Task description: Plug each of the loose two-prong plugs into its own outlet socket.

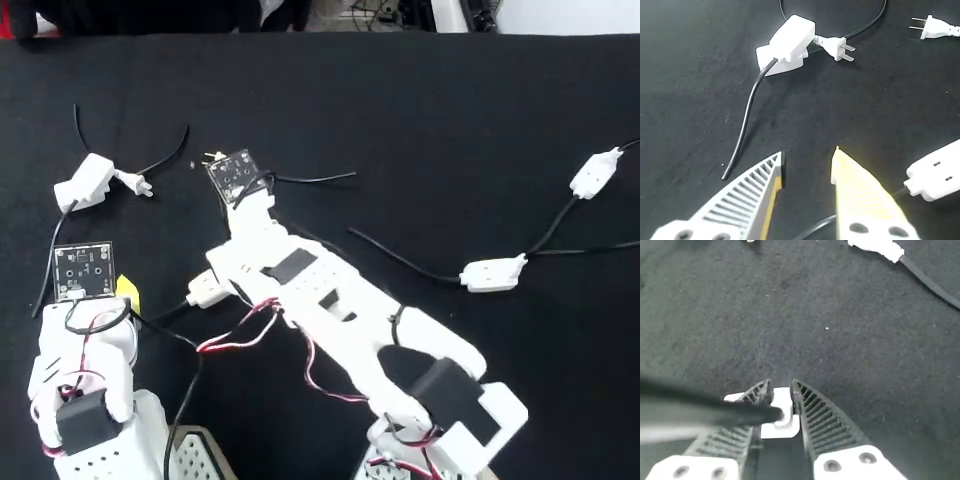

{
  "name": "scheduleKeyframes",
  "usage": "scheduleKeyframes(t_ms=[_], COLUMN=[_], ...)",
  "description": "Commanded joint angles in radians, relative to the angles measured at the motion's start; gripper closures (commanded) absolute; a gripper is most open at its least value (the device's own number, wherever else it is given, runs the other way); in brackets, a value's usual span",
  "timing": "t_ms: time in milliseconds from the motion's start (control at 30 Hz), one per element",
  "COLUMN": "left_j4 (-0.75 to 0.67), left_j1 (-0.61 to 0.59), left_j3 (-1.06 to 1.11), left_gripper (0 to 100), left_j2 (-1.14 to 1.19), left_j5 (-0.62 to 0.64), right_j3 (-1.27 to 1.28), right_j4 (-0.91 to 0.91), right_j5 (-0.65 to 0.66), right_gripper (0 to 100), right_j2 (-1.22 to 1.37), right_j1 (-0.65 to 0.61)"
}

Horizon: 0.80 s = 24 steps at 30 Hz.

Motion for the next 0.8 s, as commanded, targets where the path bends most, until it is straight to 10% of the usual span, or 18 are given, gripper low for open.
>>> scheduleKeyframes(t_ms=[0,767], left_j4=[-0.012,-0.012], left_j1=[-0.004,-0.002], left_j3=[-0.008,-0.007], left_gripper=[83,83], left_j2=[-0.002,-0.002], left_j5=[0.008,0.008], right_j3=[-0.056,-0.061], right_j4=[0.011,0.147], right_j5=[-0.012,-0.015], right_gripper=[98.7,98.7], right_j2=[0.015,0.002], right_j1=[-0.003,-0.043])
